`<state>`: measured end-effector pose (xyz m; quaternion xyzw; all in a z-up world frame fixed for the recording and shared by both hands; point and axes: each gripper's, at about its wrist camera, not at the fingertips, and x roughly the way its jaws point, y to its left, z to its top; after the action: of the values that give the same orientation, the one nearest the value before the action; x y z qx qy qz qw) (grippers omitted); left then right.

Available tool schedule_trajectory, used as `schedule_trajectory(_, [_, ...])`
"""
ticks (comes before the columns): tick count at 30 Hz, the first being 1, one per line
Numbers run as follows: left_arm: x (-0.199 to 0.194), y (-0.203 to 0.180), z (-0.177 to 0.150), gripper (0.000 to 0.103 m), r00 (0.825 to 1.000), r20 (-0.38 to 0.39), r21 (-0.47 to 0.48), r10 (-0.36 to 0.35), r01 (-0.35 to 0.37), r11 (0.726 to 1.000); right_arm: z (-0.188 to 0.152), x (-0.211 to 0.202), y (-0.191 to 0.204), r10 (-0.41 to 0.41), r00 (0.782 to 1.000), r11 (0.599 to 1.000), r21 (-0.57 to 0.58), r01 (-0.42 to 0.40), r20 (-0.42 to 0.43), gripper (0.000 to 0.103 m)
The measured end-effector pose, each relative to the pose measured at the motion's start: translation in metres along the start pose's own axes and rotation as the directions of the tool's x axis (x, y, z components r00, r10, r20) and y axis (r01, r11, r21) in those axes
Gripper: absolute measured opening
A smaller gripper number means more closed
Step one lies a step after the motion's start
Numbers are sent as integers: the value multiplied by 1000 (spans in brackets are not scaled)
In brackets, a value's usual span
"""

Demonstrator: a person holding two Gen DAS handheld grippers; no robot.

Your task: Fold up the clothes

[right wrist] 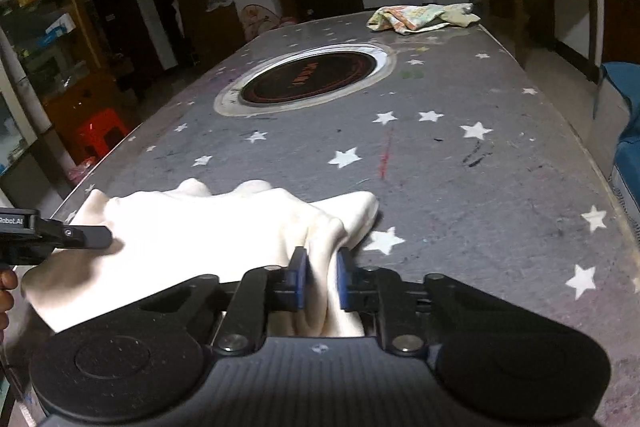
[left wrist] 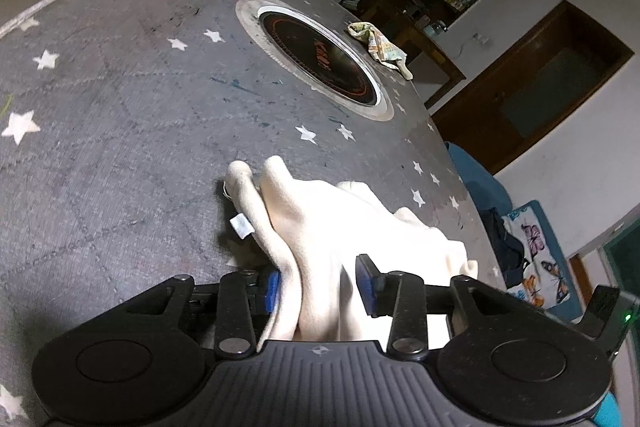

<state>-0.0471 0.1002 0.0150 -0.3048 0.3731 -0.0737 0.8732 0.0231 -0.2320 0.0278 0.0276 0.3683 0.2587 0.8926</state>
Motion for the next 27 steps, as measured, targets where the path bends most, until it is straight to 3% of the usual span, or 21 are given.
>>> schedule_trajectory(4, [0, -3, -1, 41, 1000, 0, 19, 11, -11, 1000, -2, 1, -4, -4, 1000, 1000, 27, 3, 14, 22])
schedule_trajectory(7, [1, -8, -2, 41, 999, 3, 52, 32, -32, 998, -4, 1, -6, -5, 1000, 999, 45, 4, 21, 23])
schedule_trajectory(8, [2, -10, -2, 41, 999, 5, 66, 42, -42, 997, -4, 1, -5, -3, 1000, 999, 44, 2, 21, 23])
schedule_trajectory(10, [3, -15, -2, 38, 998, 7, 95, 64, -64, 993, -4, 1, -3, 10, 1000, 999, 41, -11, 17, 12])
schedule_trajectory(17, [3, -28, -1, 30, 992, 16, 187, 126, -127, 974, 0, -20, 5, 18, 996, 999, 38, -22, 89, 10])
schedule_trajectory(27, [-3, -63, 2, 23, 993, 60, 303, 98, -112, 947, 19, -67, 18, 1, 976, 1000, -13, 2, 216, 9])
